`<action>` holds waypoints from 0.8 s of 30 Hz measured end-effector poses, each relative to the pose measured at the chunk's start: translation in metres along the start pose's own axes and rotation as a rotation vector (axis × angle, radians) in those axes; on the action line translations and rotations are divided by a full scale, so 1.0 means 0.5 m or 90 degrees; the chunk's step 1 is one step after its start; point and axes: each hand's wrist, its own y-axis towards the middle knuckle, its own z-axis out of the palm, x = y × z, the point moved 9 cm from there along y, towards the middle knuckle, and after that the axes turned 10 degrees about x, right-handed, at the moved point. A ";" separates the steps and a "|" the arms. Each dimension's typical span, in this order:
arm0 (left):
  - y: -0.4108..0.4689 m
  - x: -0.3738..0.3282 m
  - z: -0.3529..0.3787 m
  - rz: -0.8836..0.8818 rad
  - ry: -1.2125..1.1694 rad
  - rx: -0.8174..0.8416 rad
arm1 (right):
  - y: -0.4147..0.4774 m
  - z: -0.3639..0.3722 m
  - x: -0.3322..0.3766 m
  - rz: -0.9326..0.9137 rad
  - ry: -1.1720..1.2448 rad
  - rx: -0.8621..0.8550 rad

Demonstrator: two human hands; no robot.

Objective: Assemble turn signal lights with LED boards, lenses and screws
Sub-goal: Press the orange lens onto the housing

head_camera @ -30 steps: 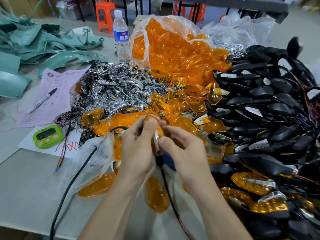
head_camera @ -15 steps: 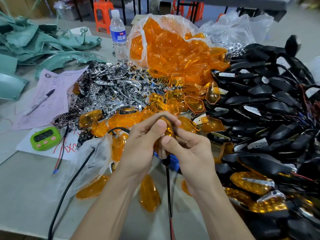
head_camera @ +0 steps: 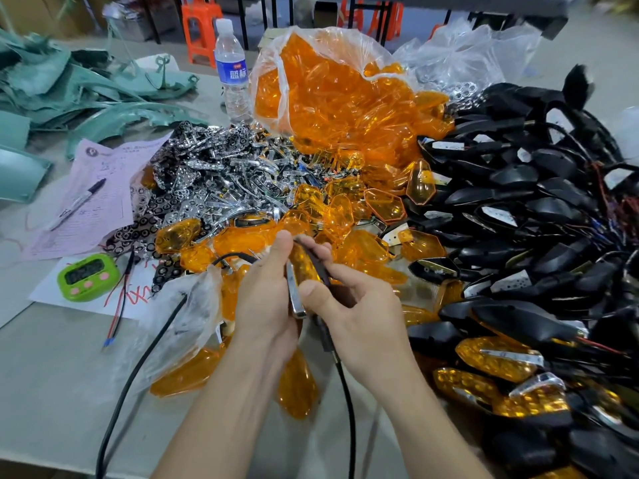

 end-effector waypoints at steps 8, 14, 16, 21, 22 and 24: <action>-0.012 -0.033 0.018 0.112 0.082 0.084 | -0.004 0.005 0.006 -0.049 0.071 0.012; -0.026 -0.071 0.030 0.051 0.225 0.177 | -0.012 -0.015 0.033 -0.109 -0.001 -0.005; -0.024 -0.075 0.031 0.044 0.224 0.195 | -0.012 -0.014 0.030 -0.102 0.000 -0.010; -0.019 -0.072 0.020 0.053 0.227 0.173 | -0.009 -0.012 0.011 -0.093 0.040 -0.021; -0.018 -0.068 0.011 0.048 0.240 0.153 | -0.007 -0.011 0.004 -0.083 0.046 -0.008; -0.015 -0.061 -0.006 0.039 0.295 0.111 | 0.003 -0.010 -0.007 -0.048 0.014 0.031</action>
